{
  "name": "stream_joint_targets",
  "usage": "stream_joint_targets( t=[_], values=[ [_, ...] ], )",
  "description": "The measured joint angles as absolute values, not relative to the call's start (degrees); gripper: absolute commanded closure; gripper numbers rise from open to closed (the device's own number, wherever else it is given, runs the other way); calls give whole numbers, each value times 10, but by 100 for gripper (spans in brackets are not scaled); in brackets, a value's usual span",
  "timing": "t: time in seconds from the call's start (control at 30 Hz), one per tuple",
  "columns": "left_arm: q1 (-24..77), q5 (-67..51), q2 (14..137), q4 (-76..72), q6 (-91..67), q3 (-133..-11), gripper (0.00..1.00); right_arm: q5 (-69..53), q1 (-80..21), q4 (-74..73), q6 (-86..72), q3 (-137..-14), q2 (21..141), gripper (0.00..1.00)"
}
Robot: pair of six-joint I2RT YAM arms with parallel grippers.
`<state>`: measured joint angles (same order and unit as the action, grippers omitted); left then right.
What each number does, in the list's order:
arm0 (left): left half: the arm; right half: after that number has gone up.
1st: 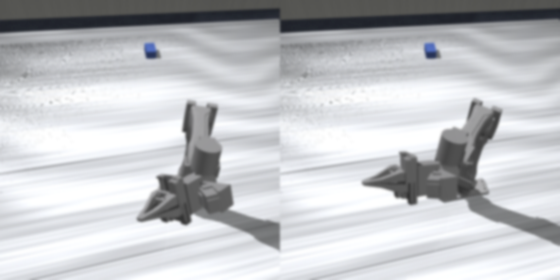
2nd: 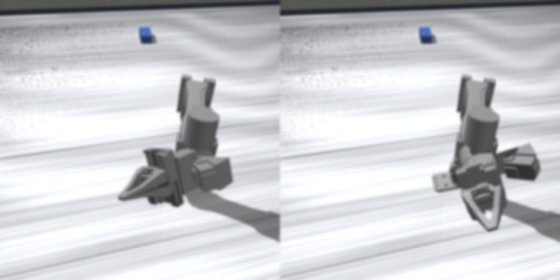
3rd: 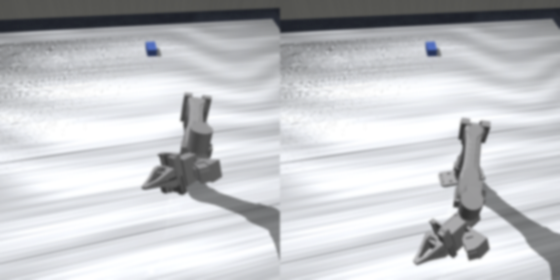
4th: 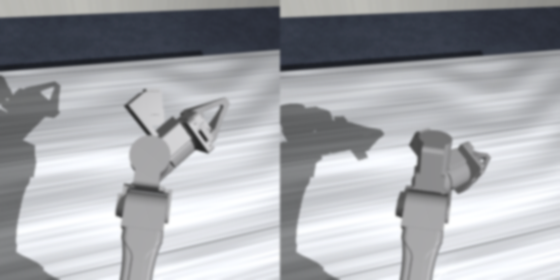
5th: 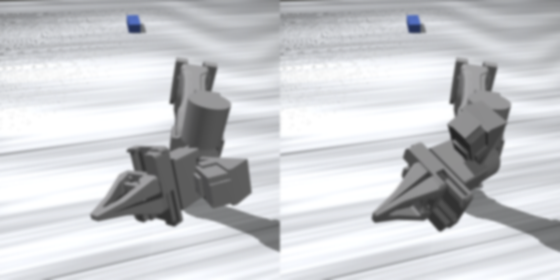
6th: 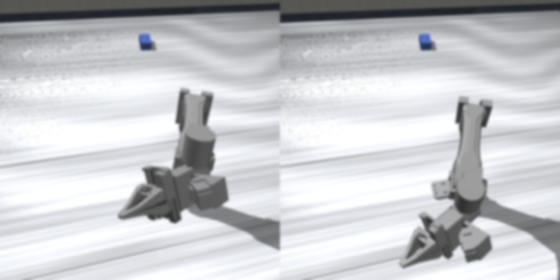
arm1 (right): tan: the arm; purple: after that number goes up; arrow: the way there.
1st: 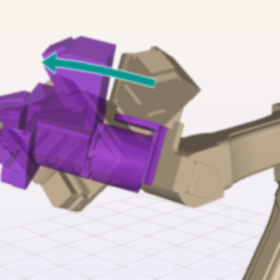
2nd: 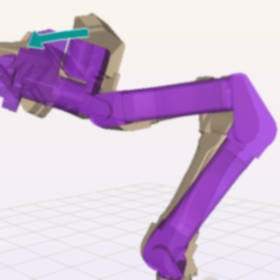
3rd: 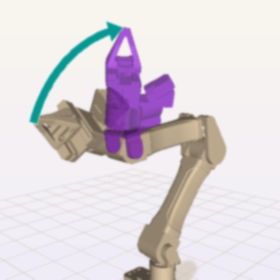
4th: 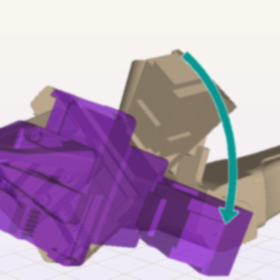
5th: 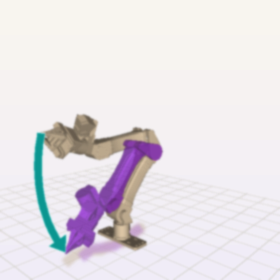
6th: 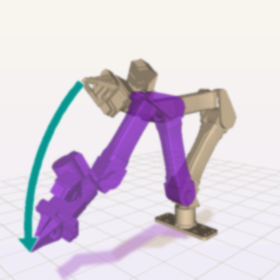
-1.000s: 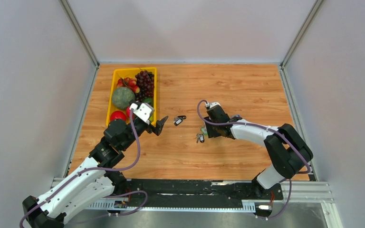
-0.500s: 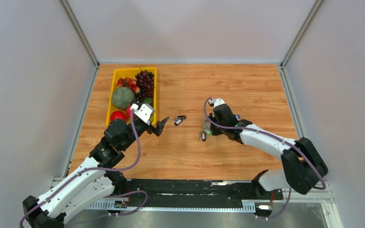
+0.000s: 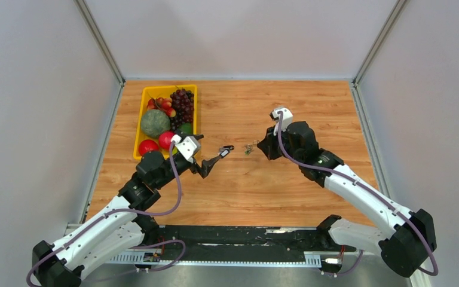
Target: Remove the keys from the keyring
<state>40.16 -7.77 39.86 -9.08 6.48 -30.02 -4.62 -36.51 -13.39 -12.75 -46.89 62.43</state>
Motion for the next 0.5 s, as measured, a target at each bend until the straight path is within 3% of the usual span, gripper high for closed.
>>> stream_joint_targets(
  t=[0.2, 0.5],
  values=[
    [402, -156, 401, -120, 64, -285, 8, -92, -365, -134, -138, -534, 618, 100],
    [402, -225, 408, -134, 63, -284, 38, -143, -373, -122, -167, -578, 618, 100]
  ],
)
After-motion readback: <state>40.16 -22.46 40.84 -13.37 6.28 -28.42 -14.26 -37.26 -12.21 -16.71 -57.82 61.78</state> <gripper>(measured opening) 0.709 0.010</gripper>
